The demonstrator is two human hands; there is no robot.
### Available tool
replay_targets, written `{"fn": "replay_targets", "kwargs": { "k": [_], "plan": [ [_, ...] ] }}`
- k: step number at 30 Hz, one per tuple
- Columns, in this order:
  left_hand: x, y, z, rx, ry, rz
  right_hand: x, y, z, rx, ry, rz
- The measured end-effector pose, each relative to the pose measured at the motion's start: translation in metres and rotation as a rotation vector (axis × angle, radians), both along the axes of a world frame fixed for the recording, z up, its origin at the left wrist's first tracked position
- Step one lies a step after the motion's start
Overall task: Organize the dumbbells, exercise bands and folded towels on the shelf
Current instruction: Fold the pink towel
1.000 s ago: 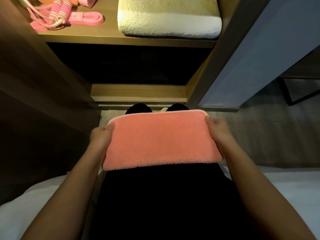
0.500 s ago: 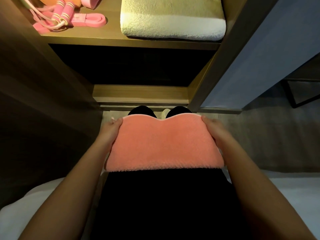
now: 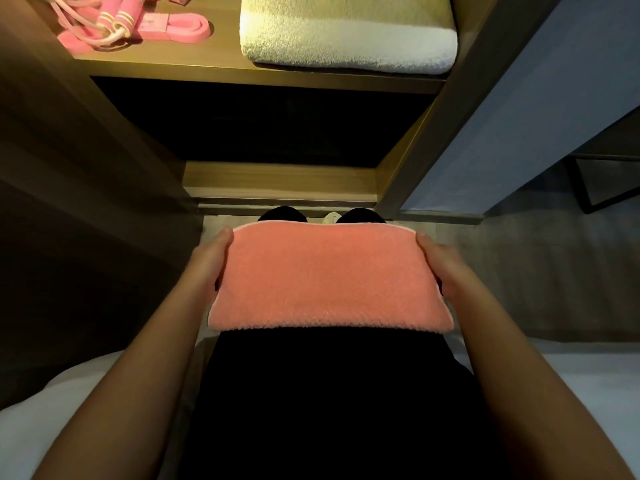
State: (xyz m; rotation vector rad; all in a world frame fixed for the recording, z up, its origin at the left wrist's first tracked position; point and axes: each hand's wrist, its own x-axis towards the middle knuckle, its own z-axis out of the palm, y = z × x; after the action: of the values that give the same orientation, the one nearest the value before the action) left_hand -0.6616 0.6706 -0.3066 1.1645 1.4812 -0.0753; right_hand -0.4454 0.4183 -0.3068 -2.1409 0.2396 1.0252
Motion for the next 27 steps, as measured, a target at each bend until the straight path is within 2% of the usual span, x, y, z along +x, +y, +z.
{"fn": "replay_targets", "kwargs": {
  "k": [3, 5, 7, 11, 14, 16, 21, 23, 25, 27],
  "plan": [
    [-0.02, -0.006, 0.005, -0.133, -0.026, -0.069, -0.006, -0.014, 0.011, 0.06, 0.134, -0.019],
    [-0.032, -0.01, 0.004, -0.117, 0.012, -0.137, -0.013, -0.019, 0.016, 0.06, 0.132, 0.003],
    [-0.035, -0.015, 0.002, 0.002, 0.029, -0.246, -0.022, -0.017, 0.018, 0.02, 0.03, 0.07],
    [-0.026, -0.022, 0.005, 0.385, 0.071, -0.344, -0.029, -0.01, 0.018, -0.035, -0.375, 0.185],
    [-0.026, -0.012, 0.008, 0.512, 0.085, -0.347, -0.018, -0.016, 0.02, -0.076, -0.378, 0.143],
    [-0.026, -0.011, 0.007, 0.47, 0.094, -0.379, -0.015, -0.019, 0.018, -0.091, -0.293, 0.172],
    [-0.04, -0.014, 0.008, 0.077, 0.065, -0.299, -0.021, -0.035, 0.02, -0.04, 0.043, 0.051],
    [-0.045, -0.02, 0.01, 0.029, 0.072, -0.295, -0.024, -0.043, 0.023, -0.046, 0.113, 0.064],
    [-0.046, -0.029, 0.009, 0.132, 0.081, -0.336, -0.03, -0.044, 0.021, -0.069, 0.025, 0.143],
    [-0.047, -0.033, 0.009, 0.315, 0.067, -0.347, -0.036, -0.04, 0.022, -0.076, -0.207, 0.212]
  ]
}}
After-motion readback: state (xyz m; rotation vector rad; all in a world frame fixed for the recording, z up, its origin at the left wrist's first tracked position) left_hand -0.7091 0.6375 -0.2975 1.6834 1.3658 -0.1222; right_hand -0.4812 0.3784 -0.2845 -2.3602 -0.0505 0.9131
